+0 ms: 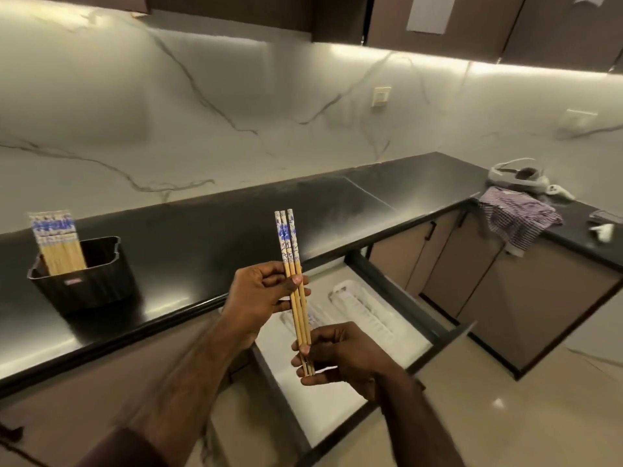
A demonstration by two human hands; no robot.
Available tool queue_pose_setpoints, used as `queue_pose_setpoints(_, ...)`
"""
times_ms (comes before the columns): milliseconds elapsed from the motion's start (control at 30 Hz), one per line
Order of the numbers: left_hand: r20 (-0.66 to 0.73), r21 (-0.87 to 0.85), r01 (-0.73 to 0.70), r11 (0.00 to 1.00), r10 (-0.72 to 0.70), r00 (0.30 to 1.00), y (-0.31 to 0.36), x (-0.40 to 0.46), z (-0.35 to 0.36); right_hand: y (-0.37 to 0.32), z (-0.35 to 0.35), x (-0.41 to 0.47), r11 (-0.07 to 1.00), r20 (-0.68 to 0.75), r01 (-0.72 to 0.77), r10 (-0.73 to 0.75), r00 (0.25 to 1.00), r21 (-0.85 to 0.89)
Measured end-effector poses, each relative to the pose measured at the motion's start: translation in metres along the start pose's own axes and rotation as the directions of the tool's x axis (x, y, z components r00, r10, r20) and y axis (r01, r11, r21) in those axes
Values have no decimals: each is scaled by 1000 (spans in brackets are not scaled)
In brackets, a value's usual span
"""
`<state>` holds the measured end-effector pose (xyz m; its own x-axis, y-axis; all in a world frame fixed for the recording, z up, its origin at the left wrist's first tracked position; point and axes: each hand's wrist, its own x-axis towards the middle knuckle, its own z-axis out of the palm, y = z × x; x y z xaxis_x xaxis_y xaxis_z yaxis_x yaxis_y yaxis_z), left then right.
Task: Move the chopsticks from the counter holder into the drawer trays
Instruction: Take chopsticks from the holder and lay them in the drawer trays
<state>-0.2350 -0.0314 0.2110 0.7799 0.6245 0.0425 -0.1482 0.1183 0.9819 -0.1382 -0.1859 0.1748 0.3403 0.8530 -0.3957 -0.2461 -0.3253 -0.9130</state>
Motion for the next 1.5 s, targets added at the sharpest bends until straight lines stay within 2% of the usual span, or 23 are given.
queue_pose_setpoints(200,0,17,11,1000,-11,1000,-27,25,91,-1,-95,-22,999,-35,-26,25,999,-28)
queue_pose_setpoints(367,-46,45,23,999,-21,999,-39,51,131,-5,-142,-16,998,-47,-51,49,998,-46)
queue_pose_setpoints(733,-116,3,104,995,-103,988,-78,101,129,-6,-170,36,985,-102,-138,127,987,-103)
queue_pose_setpoints(967,-157,-81,209,975,-219,963,-106,133,108,-8,-178,80,962,-111,-211,193,975,-176)
queue_pose_setpoints(1233,-297,-47,383,922,-379,876,-162,158,101,13,-205,136,897,-76,-341,333,940,-283)
queue_pose_setpoints(1500,-441,-234,501,833,-550,709,-225,172,121,45,-246,193,765,20,-453,518,855,-458)
